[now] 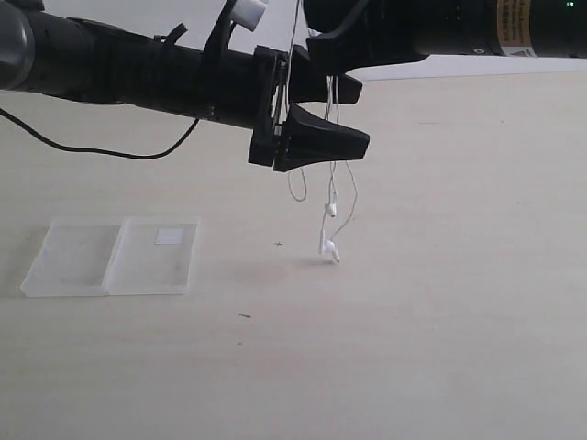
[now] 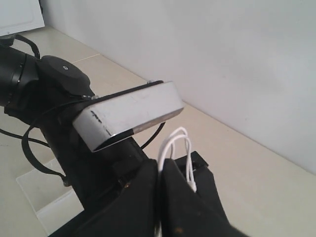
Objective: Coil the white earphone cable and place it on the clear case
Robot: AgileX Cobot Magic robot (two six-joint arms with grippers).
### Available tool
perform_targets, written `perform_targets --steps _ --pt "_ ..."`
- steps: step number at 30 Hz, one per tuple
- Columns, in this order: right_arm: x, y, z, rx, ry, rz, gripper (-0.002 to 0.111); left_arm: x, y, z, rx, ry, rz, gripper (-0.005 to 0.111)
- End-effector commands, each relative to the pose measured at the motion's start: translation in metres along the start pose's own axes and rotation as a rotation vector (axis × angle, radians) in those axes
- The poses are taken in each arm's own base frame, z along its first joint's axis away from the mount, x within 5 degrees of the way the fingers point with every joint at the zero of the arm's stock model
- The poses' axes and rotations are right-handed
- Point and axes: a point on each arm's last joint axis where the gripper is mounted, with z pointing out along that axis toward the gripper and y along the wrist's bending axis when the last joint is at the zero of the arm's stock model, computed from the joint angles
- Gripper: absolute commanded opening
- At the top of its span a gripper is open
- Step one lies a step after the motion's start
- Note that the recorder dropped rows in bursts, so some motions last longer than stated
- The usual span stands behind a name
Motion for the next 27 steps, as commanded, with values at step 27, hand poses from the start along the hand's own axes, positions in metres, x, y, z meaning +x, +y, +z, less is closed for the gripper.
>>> perform_targets --steps 27 --pt "-0.002 0.000 -0.001 0.004 -0.006 -0.003 0.000 0.023 0.009 0.006 -0.005 -0.027 -0.052 0.054"
